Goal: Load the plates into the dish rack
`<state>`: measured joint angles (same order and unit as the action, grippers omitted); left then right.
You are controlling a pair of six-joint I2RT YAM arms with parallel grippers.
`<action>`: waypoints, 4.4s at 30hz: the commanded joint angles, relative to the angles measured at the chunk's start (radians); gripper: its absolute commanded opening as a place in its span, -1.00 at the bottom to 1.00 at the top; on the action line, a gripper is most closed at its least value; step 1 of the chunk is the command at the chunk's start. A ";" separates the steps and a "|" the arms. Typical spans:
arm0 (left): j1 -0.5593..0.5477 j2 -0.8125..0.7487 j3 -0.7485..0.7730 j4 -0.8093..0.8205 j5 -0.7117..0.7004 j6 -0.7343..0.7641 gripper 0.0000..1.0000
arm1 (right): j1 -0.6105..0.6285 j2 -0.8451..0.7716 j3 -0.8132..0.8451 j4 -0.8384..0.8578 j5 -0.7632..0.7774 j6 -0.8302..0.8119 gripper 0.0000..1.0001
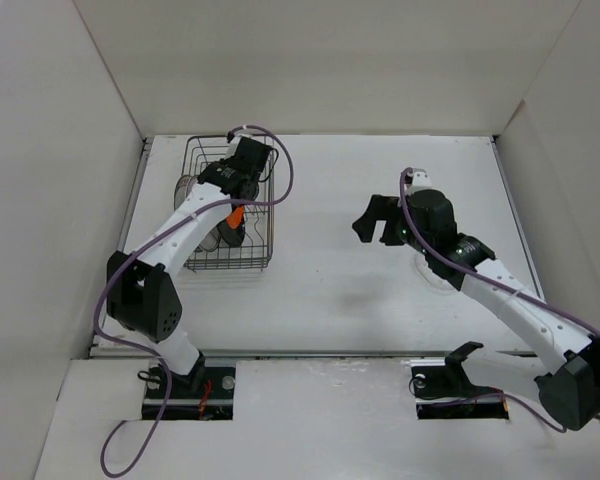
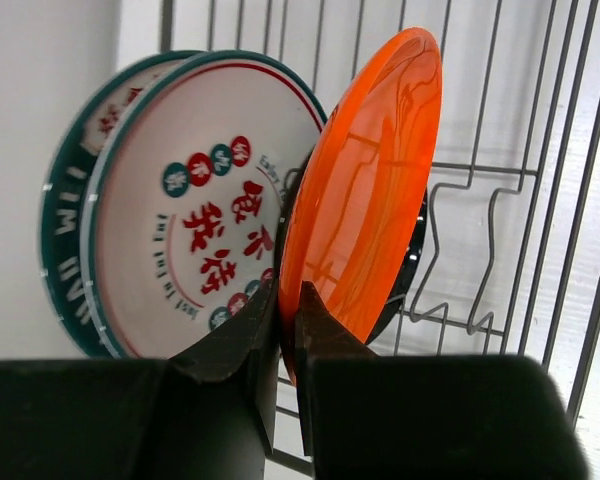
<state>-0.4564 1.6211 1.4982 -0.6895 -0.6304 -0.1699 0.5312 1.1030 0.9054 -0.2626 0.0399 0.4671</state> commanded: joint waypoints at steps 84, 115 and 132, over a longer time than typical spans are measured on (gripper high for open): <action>0.019 0.115 0.640 0.060 1.196 0.238 0.98 | -0.623 -0.190 -0.210 -0.060 -0.078 0.255 -1.00; -0.226 0.292 0.568 0.231 1.440 0.041 0.98 | -0.540 -0.388 -0.169 0.238 -0.376 0.065 -1.00; -0.237 0.339 0.579 0.231 1.439 0.059 -0.63 | -0.448 -0.359 -0.160 0.307 -0.345 0.103 -1.00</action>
<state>-0.6918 1.9816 2.0720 -0.4904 0.7551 -0.1322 0.0704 0.7479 0.6983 -0.0719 -0.3073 0.5526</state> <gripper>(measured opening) 0.210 0.023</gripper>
